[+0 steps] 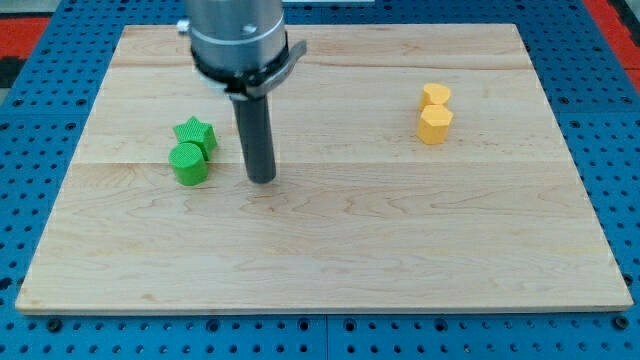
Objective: Push the green circle to the center
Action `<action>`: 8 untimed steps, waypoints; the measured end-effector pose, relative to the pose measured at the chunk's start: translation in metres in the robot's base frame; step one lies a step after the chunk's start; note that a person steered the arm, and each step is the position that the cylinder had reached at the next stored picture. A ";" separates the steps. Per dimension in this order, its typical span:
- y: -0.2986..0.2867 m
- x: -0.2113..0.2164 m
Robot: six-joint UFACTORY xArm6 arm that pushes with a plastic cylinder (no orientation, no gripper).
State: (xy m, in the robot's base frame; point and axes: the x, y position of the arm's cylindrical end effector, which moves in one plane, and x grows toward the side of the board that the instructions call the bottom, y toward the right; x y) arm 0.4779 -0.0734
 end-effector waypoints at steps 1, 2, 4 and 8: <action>-0.031 0.016; -0.071 0.016; -0.133 0.016; -0.093 -0.028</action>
State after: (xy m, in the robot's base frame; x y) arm 0.4497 -0.1665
